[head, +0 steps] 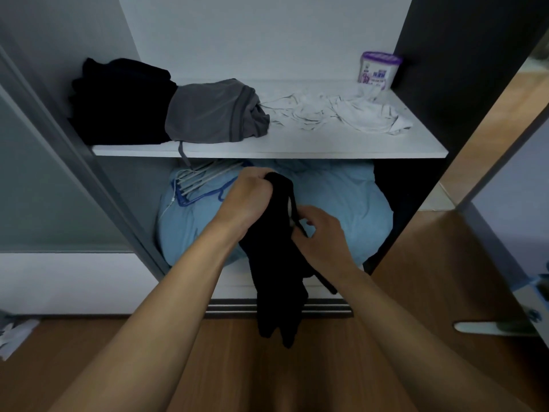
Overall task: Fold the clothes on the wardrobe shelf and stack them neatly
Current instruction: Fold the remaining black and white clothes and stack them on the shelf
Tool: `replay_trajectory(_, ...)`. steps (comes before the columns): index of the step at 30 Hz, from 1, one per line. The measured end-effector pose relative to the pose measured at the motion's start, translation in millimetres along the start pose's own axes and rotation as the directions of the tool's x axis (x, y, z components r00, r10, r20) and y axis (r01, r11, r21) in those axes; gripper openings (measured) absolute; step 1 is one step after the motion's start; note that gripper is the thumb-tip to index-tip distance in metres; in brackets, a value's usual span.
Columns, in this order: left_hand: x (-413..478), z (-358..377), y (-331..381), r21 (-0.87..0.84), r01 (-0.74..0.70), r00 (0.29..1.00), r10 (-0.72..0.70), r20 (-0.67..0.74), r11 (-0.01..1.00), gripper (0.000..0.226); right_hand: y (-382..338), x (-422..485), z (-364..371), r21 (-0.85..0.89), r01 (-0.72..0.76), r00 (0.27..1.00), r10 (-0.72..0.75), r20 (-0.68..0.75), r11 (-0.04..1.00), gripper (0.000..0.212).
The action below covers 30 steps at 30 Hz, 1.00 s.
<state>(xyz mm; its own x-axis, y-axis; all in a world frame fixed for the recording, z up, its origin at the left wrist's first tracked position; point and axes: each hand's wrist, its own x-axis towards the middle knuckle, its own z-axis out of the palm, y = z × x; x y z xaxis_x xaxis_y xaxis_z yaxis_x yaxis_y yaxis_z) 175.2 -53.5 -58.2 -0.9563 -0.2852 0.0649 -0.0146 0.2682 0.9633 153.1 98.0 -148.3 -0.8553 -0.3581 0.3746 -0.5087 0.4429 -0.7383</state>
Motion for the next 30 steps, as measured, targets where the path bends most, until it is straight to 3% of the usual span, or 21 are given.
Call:
replay_trajectory(1, -0.8, -0.7, 1.9, 0.029, -0.017, 1.0, 0.017, 0.014, 0.999, 0.026, 0.5, -1.5, 1.6, 0.03, -0.009, 1.0, 0.009, 0.002, 1.0, 0.013)
replay_trajectory(5, -3.8, 0.1, 16.1, 0.086, -0.076, 0.997, 0.073, 0.035, 0.993, 0.032, 7.5, -7.0, 4.8, 0.038, -0.067, 0.996, 0.069, -0.049, 0.997, 0.02)
replay_trajectory(9, -2.3, -0.4, 9.3, -0.053, -0.056, 0.998, 0.055, -0.029, 0.997, 0.021, 27.4, -14.7, 3.7, 0.028, -0.277, 0.934, 0.263, 0.241, 0.96, 0.032)
replay_trajectory(11, 0.6, -6.0, -9.3, -0.024, -0.034, 0.999, 0.033, -0.029, 0.999, 0.026, 32.3, -9.5, -14.4, 0.243, -0.355, 0.934, 0.336, 0.118, 0.903, 0.027)
replay_trajectory(13, -2.0, -12.6, -36.0, 0.032, 0.015, 1.0, -0.014, -0.019, 0.999, 0.044, 29.0, 3.9, -39.0, 0.481, -0.341, 0.916, 0.4, -0.022, 0.808, 0.023)
replay_trajectory(14, -5.4, -14.4, -50.1, 0.058, 0.058, 0.998, -0.059, 0.015, 0.997, 0.043, 25.4, 10.4, -48.4, 0.519, -0.313, 0.92, 0.39, -0.043, 0.795, 0.024)
replay_trajectory(18, -18.2, -12.4, -99.9, 0.184, 0.23, 0.905, -0.28, 0.321, 0.956, 0.007, 10.2, 19.4, -55.6, 0.416, -0.199, 0.974, 0.226, -0.016, 0.887, 0.034)
replay_trajectory(19, -18.7, -12.4, -109.6, 0.215, 0.228, 0.895, -0.292, 0.337, 0.95, 0.005, 11.3, 18.3, -55.5, 0.352, -0.191, 0.98, 0.197, 0.019, 0.916, 0.036)
replay_trajectory(21, -17.2, -16.9, -123.4, 0.276, 0.178, 0.94, -0.247, 0.237, 0.945, 0.014, 18.9, 15.3, -58.6, 0.209, -0.235, 0.966, 0.204, 0.16, 0.949, 0.04)
replay_trajectory(23, -17.5, -23.7, -132.1, 0.34, 0.139, 0.979, -0.181, 0.094, 0.93, 0.028, 27.3, 10.2, -65.8, 0.007, -0.341, 0.862, 0.31, 0.401, 0.94, 0.042)
replay_trajectory(25, -18.4, -25.7, -139.4, 0.387, 0.125, 0.988, -0.148, 0.032, 0.914, 0.031, 35.3, 1.8, -72.3, -0.176, -0.42, 0.679, 0.437, 0.59, 0.89, 0.039)
replay_trajectory(28, -21.4, -16.2, -149.7, 0.412, 0.109, 0.994, -0.099, -0.045, 0.905, 0.021, 40.4, -13.6, -75.7, -0.219, -0.49, 0.497, 0.476, 0.726, 0.844, 0.018)
replay_trajectory(30, -20.3, -13.7, -155.2, 0.419, 0.122, 0.991, -0.086, -0.103, 0.9, 0.012, 39.3, -20.6, -74.3, -0.166, -0.523, 0.43, 0.427, 0.796, 0.836, 0.029)
